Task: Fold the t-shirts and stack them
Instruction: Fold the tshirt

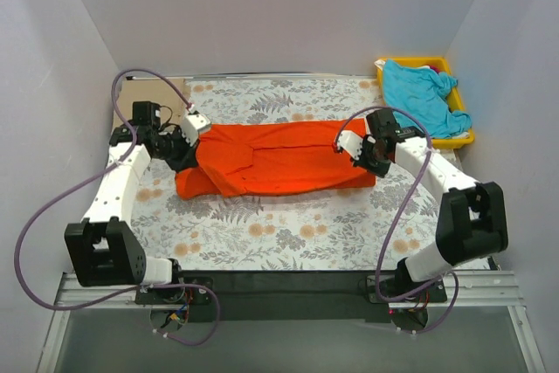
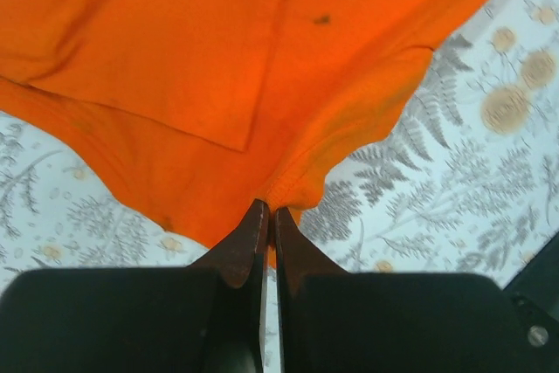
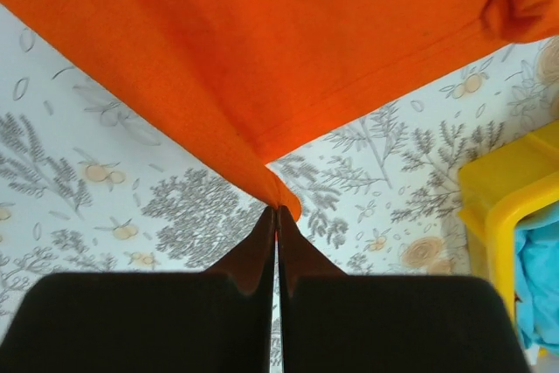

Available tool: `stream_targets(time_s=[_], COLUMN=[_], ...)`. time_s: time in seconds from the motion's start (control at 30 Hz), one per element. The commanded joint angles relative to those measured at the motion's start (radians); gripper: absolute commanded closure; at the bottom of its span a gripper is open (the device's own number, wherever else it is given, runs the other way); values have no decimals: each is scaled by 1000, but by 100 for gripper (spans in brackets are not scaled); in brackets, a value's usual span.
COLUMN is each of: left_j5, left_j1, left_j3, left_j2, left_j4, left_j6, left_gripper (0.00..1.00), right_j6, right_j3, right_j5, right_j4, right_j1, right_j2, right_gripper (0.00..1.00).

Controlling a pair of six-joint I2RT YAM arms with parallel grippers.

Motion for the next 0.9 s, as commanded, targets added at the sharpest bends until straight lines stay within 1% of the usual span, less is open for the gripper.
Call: stream_targets(time_s=[0.0,0.3,0.43,0.47,0.6,0.7,0.87], left_j5=[22,-16,-6,-4,-6,-19,-4], left_j1=[6,12,14,14,14,15,28], left_j3=[79,207,271,287,307,326,350], left_j2=[87,332,427,455,504,538,533], left_j4=[122,330,361,369,416,427,426], left_j6=[-72,-159,-174,-203,-233,-228,-225], left_gripper=[100,100,100,100,100,100,100], right_j6=[-48,-67,-64,-62,-51,-48,-48], right_j3=[112,338,394,402,430,444,453], right_j5=[-31,-51,-47,-48,-53,-50,-64], right_j4=[-4,12,27,32,44,52,49], right_j1=[-41,-86,-87,-90,-89,-90,-90], right_j2=[90,351,437,461,497,509,458], right_gripper=[99,99,99,99,99,99,99])
